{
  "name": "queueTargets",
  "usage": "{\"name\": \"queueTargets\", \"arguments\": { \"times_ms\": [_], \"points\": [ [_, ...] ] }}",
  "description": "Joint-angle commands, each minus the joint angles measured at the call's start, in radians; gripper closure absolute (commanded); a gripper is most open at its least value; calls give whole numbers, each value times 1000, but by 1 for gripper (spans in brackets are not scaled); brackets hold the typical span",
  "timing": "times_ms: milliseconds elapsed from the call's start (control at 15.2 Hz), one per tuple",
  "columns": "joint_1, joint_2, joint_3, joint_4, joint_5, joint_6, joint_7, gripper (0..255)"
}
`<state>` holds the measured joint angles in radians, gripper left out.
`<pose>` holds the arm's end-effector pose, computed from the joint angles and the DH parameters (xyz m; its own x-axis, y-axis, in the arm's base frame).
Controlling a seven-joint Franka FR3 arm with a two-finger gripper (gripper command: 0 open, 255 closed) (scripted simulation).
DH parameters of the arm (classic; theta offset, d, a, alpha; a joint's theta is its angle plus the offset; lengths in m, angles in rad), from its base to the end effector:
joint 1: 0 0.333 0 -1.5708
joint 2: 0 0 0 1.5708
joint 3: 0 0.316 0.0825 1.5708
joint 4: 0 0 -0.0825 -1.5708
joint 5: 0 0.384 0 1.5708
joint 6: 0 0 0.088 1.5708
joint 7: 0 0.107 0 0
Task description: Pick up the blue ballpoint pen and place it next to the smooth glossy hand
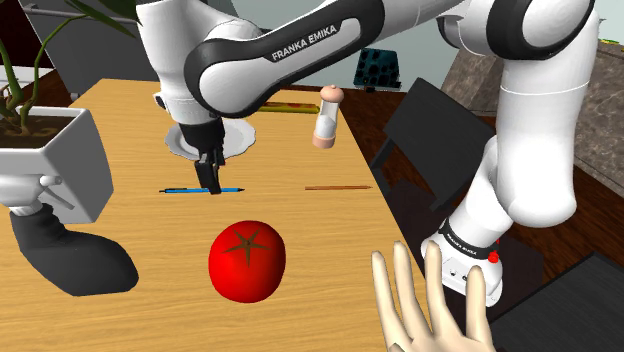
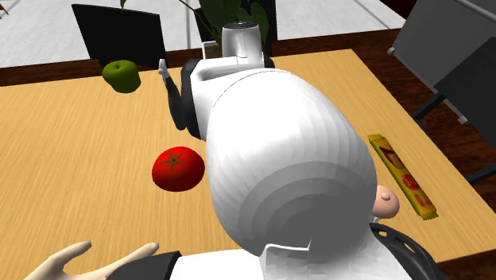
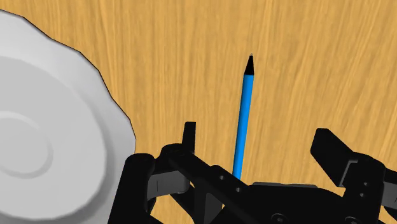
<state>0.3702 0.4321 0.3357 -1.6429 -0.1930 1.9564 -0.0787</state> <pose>0.5240 0.3984 0.3685 0.6628 0.7428 -0.0946 0.7475 -0.6638 0.0255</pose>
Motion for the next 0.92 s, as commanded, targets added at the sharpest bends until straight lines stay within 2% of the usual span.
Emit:
{"name": "queueTargets", "arguments": {
  "times_ms": [0, 198, 660, 726, 858],
  "points": [
    [0, 10, -2, -15, -5, 25, 1, 0],
    [-1, 21, -5, -35, -10, 55, 5, 0],
    [-1, 21, -5, -35, -10, 54, 5, 0],
    [-1, 21, -5, -35, -10, 54, 5, 255],
    [-1, 21, -5, -35, -10, 54, 5, 255]
  ]
}}
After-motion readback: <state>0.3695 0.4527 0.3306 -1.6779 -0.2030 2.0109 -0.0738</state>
